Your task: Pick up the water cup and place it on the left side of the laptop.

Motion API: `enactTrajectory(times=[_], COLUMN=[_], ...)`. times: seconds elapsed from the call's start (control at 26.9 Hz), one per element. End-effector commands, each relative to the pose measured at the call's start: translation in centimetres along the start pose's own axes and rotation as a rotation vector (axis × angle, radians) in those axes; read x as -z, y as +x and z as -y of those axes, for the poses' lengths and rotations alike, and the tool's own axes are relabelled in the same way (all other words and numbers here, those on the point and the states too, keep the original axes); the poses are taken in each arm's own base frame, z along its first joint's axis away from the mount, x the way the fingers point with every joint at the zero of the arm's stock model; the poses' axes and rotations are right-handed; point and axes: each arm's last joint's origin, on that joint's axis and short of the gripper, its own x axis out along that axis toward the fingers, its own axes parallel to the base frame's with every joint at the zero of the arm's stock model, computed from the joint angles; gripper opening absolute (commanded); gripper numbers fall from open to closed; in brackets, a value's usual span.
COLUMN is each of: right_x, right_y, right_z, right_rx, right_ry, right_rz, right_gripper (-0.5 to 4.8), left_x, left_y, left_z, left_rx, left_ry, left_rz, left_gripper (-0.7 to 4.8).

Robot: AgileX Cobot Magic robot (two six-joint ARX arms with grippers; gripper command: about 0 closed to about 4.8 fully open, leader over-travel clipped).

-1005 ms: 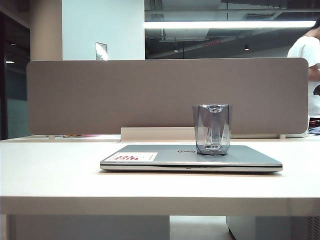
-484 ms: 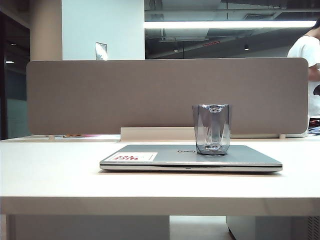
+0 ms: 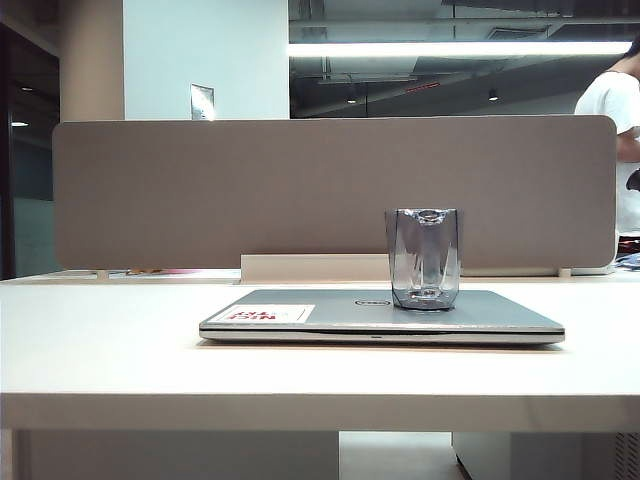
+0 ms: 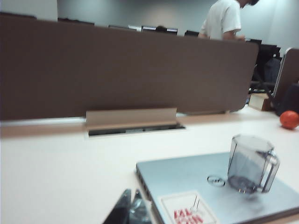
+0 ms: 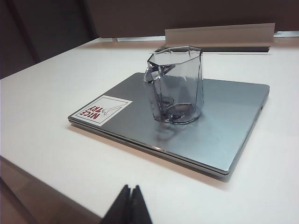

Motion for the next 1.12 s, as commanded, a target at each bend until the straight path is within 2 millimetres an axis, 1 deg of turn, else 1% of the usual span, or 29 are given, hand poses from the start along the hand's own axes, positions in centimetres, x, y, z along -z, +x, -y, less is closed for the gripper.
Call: enactTrajectory(times=[0.04,0.15,0.19,0.34,0.37,0.52,0.71,0.82,0.86,0.89,1.12], right_x=[0.0,0.0,0.0,0.0,0.0,0.0,0.0,0.0,0.0,0.0,0.0], right_y=[0.0,0.0,0.0,0.0,0.0,0.0,0.0,0.0,0.0,0.0,0.0], right_z=[0.0,0.0,0.0,0.0,0.0,0.0,0.0,0.0,0.0,0.0,0.0], right_rx=[-0.006,-0.006,-0.006,-0.006,-0.006,-0.002,-0.002,-0.002,-0.002,-0.001,0.006], right_ry=[-0.004,-0.004,-0.004,-0.004,-0.005,-0.005,-0.005,-0.005,-0.005,-0.005,-0.005], right_rz=[0.011,0.011,0.011,0.011,0.011,0.012,0.012,0.012,0.012,0.012,0.012], right_gripper=[-0.05,-0.06,-0.05,-0.05,-0.05,-0.05,-0.05,-0.05,-0.05,-0.05,-0.05], left_x=[-1.9,-3.5,-4.4,-6.1,-6.8,-7.3,-6.9,-6.3,-5.7,-5.5,-3.4], left_y=[0.5,1.5,2.3,4.5,5.5,7.8,10.7,12.5,13.5,14.0,16.1], left_z=[0.1,0.0,-0.2,-0.9,-1.2,-1.8,-1.5,-0.8,0.0,0.3,3.1], left_rx=[0.035,0.073,0.093,0.134,0.138,0.159,0.232,0.294,0.319,0.322,0.313], left_ry=[0.002,-0.011,-0.023,-0.063,-0.085,-0.12,-0.16,-0.177,-0.184,-0.185,-0.173], left_rz=[0.006,-0.026,-0.053,-0.111,-0.131,-0.182,-0.253,-0.291,-0.314,-0.322,-0.362], left_gripper=[-0.06,-0.06,-0.06,-0.06,-0.06,-0.06,-0.06,-0.06,-0.06,-0.06,-0.06])
